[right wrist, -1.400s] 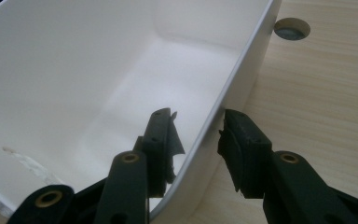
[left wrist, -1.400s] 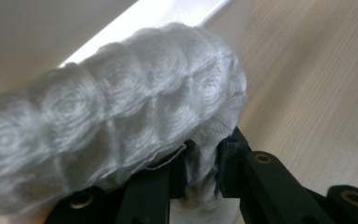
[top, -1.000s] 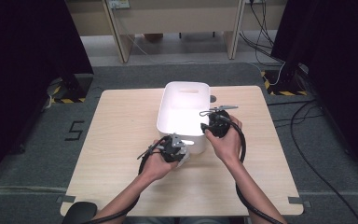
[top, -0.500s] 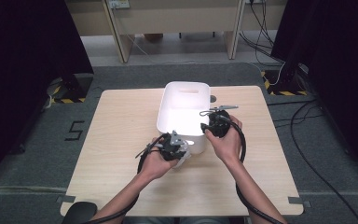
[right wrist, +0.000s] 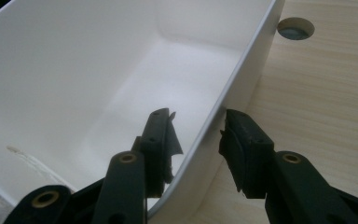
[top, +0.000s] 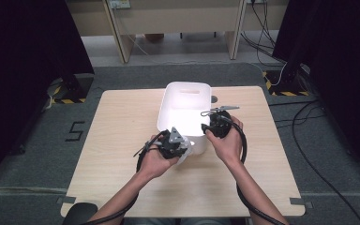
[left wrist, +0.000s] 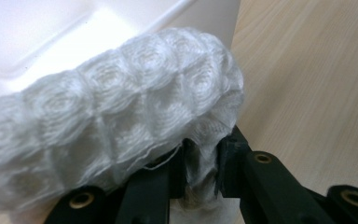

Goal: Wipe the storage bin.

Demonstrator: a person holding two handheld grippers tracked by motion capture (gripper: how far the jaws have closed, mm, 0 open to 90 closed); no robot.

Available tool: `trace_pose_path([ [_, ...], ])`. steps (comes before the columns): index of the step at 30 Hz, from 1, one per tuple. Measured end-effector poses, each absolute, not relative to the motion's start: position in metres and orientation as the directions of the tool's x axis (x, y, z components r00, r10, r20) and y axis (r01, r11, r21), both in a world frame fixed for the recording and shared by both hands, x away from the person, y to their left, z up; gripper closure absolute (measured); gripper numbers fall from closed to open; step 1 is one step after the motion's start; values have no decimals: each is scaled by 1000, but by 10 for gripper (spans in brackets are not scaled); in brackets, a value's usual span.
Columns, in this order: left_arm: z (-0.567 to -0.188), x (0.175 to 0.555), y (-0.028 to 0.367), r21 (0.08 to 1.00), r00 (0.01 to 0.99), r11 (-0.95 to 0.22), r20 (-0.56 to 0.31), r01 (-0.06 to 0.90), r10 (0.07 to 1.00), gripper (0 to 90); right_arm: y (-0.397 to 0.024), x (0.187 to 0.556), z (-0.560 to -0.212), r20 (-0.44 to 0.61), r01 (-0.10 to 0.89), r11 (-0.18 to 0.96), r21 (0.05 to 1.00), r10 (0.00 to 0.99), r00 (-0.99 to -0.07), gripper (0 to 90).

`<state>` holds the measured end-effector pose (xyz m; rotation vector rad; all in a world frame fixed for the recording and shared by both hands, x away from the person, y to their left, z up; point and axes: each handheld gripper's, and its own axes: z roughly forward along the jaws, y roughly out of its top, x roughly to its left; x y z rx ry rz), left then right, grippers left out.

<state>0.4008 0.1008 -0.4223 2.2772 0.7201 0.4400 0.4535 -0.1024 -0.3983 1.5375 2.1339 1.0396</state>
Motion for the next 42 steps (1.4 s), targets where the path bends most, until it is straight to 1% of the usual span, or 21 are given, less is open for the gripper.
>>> trace_pose_path([
  [14, -405, 397, 103, 730, 785, -587, 112, 351, 609, 768, -102, 453, -398, 150, 684, 167, 710, 914, -378, 623],
  [22, -407, 399, 99, 722, 786, -593, 111, 357, 608, 768, -102, 453, -398, 147, 684, 169, 710, 914, -378, 623],
  [31, -407, 399, 88, 711, 801, -614, 121, 343, 587, 768, -102, 454, -398, 141, 680, 175, 712, 914, -382, 623],
  [42, -415, 399, 83, 696, 800, -629, 130, 347, 586, 768, -102, 453, -397, 143, 683, 172, 710, 914, -379, 624],
])
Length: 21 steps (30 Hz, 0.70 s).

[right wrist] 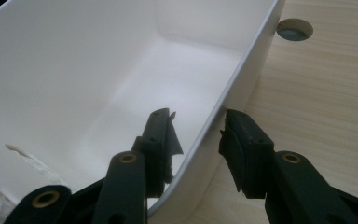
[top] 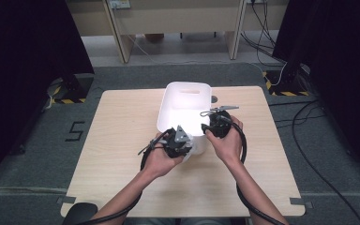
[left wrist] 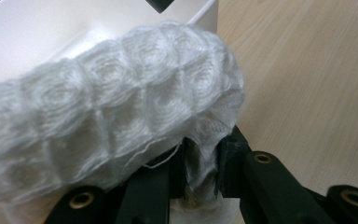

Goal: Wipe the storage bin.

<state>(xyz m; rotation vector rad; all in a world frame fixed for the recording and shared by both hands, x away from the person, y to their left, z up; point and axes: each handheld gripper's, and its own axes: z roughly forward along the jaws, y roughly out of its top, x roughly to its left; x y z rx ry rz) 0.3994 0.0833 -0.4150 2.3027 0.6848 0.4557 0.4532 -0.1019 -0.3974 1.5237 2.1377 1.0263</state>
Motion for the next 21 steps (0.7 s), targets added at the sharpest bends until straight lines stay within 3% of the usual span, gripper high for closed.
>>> trace_pose_path([
  [21, -446, 403, 72, 653, 804, -660, 129, 372, 581, 769, -101, 453, -397, 137, 680, 177, 711, 914, -381, 625],
])
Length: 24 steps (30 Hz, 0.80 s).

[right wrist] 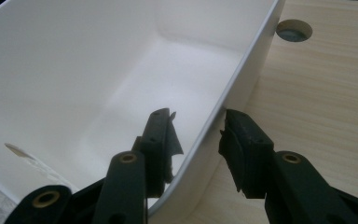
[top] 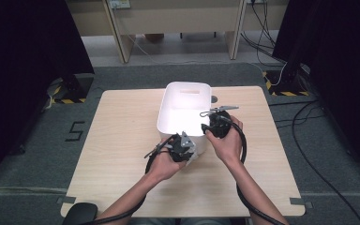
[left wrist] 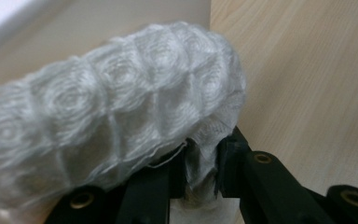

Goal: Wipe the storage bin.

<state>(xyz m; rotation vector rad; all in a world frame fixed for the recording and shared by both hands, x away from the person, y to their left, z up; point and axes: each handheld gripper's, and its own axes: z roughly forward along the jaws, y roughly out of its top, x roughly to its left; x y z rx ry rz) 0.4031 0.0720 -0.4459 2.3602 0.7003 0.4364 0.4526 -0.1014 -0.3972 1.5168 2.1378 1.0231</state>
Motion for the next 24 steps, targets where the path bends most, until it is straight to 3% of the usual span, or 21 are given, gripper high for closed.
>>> trace_pose_path([
  [24, -458, 406, 57, 642, 810, -664, 113, 383, 576, 769, -100, 452, -397, 137, 680, 174, 713, 916, -378, 625],
])
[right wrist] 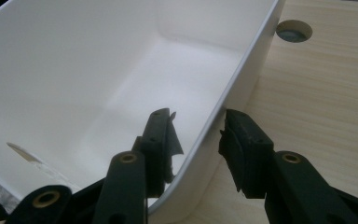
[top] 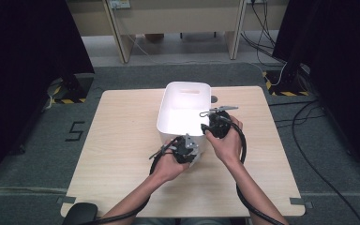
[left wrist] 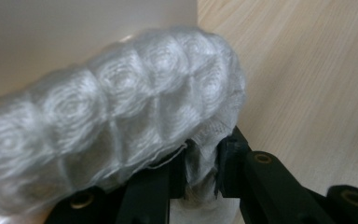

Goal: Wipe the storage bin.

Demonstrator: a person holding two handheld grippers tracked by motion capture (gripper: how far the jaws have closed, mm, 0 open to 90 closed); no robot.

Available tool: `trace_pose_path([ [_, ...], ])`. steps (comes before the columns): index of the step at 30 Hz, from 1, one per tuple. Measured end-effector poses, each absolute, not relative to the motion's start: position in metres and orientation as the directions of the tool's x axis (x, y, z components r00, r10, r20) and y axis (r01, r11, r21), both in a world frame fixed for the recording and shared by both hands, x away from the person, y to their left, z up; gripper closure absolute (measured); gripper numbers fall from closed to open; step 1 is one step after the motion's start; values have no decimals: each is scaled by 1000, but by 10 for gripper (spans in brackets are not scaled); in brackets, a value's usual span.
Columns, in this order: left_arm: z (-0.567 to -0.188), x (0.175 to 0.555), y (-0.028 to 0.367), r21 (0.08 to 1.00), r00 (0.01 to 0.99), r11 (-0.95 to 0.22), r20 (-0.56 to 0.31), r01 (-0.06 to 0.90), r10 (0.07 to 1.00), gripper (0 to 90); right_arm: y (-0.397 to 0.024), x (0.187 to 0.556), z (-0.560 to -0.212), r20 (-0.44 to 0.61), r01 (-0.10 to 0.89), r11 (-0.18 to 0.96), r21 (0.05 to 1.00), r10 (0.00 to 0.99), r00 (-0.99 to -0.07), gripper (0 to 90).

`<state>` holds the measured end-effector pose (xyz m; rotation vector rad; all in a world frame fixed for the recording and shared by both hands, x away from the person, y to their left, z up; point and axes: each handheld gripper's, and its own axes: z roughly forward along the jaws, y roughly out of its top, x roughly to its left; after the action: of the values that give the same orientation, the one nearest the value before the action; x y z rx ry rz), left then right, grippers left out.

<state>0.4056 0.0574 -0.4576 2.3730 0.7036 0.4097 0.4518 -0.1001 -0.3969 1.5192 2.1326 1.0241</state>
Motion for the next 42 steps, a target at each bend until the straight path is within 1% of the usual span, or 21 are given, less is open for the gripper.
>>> trace_pose_path([
  [10, -454, 405, 55, 649, 810, -659, 109, 381, 576, 768, -100, 452, -397, 138, 679, 173, 713, 915, -378, 625],
  [15, -443, 403, 56, 667, 812, -646, 104, 372, 575, 768, -100, 452, -397, 140, 679, 171, 714, 916, -377, 624],
  [29, -414, 397, 55, 708, 820, -629, 123, 322, 558, 768, -100, 452, -397, 137, 679, 174, 713, 915, -378, 624],
  [42, -405, 396, 44, 704, 835, -645, 137, 297, 534, 768, -100, 453, -397, 146, 684, 169, 709, 914, -377, 624],
])
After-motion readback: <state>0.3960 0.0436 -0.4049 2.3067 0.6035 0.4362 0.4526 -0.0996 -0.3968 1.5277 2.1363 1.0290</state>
